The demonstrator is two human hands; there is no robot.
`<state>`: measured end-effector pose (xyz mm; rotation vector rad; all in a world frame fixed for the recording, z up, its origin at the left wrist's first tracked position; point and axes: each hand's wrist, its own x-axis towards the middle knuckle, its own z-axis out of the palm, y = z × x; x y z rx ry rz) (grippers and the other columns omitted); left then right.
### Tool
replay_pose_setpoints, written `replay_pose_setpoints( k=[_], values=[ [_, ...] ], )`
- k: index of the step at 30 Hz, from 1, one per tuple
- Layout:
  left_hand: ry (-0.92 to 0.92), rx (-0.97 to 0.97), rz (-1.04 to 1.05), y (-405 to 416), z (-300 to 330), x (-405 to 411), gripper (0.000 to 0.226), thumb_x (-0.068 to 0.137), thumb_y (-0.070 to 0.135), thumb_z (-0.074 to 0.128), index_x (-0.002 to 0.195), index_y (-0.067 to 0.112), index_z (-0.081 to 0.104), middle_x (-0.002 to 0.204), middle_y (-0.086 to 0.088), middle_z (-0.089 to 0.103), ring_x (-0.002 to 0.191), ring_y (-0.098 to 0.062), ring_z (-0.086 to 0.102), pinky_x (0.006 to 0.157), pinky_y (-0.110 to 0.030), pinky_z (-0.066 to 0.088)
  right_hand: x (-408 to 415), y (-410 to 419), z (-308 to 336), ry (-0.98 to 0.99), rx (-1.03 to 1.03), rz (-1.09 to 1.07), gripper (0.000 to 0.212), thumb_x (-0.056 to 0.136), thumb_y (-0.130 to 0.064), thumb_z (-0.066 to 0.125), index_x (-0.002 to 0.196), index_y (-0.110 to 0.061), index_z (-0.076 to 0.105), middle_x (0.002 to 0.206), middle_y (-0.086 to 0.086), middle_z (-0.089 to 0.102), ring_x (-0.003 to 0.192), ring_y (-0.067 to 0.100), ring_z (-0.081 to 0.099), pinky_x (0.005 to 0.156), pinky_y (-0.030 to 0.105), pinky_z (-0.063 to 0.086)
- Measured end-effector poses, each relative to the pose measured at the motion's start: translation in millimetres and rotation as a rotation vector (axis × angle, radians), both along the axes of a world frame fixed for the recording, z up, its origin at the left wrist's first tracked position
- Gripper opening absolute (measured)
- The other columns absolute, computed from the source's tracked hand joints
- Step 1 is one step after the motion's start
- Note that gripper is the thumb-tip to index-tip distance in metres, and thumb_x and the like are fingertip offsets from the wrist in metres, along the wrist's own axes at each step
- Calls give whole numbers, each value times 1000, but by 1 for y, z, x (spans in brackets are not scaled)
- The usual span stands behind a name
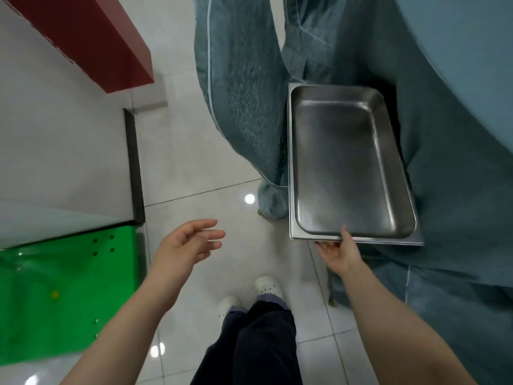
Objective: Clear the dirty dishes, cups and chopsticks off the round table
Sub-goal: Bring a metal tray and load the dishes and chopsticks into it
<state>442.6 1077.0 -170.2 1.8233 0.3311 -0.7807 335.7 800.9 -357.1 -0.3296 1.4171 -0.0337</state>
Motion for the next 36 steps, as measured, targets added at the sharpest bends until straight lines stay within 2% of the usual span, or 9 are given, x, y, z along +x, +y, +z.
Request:
replay_pose_setpoints(
  k=[2, 3, 9, 15, 20, 23, 26, 31, 36],
  values=[
    [0, 1, -23, -2, 3, 1, 28, 94, 5, 45, 101, 22, 66, 95, 1, 75, 86, -15, 70, 82, -30, 49, 5, 3, 6, 30, 21, 82, 15, 97, -20, 51, 90, -7, 55, 89, 14, 61, 83, 26, 62, 82, 40, 57],
    [1, 0, -37, -3, 5, 2, 28, 94, 5, 45, 102, 22, 66, 95, 1, 75, 86, -15, 70, 82, -30, 49, 6, 6, 10, 34, 30, 113, 13, 96, -14, 49, 87, -5, 53, 88, 15, 60, 80, 27, 61, 80, 41, 58],
    [8, -23, -154, -7, 18, 3, 25, 94, 10, 47, 103, 24, 65, 96, 3, 75, 88, -14, 70, 78, -27, 47, 0, 31, 42, -35, -6, 47, 9, 93, -1, 40, 90, 1, 49, 99, 23, 55, 105, 40, 53, 99, 58, 42],
    [37, -54, -269, -1, 26, 10, 22, 93, 14, 51, 104, 28, 65, 96, 6, 75, 89, -12, 70, 77, -27, 49, -17, 62, 94, -146, -32, -26, 14, 90, 6, 37, 95, 4, 50, 103, 28, 54, 101, 46, 55, 80, 61, 48],
    [71, -119, -364, 22, 32, 5, 21, 92, 21, 57, 110, 32, 61, 104, 4, 71, 92, -11, 69, 80, -28, 52, -45, 110, 137, -199, -33, -92, 16, 90, 5, 36, 101, 5, 48, 111, 31, 52, 114, 52, 49, 73, 63, 48],
    [100, -126, -445, 32, 37, -1, 37, 91, 25, 60, 127, 28, 52, 112, -1, 66, 98, -15, 66, 87, -34, 52, -61, 138, 163, -207, -72, -134, 24, 89, 4, 39, 112, 6, 45, 121, 32, 48, 116, 55, 47, 69, 62, 50],
    [116, -124, -527, 40, 46, -10, 54, 91, 31, 60, 140, 28, 38, 120, -2, 60, 102, -17, 64, 92, -37, 50, -78, 163, 193, -222, -91, -170, 33, 89, 3, 40, 122, 8, 43, 125, 32, 47, 106, 63, 48, 58, 57, 55],
    [82, -85, -681, 45, 63, -20, 75, 89, 45, 59, 150, 22, 22, 135, -3, 51, 107, -21, 59, 95, -40, 46, -106, 204, 244, -261, -116, -196, 21, 86, 3, 39, 104, 7, 50, 111, 29, 53, 87, 65, 52, 54, 47, 59],
    [57, -150, -735, 43, 85, -33, 75, 86, 52, 59, 147, 24, 25, 147, 2, 39, 121, -24, 51, 89, -37, 44, -135, 235, 278, -256, -152, -209, 17, 88, 1, 42, 101, 7, 50, 102, 26, 55, 83, 60, 57, 48, 46, 57]
  ],
)
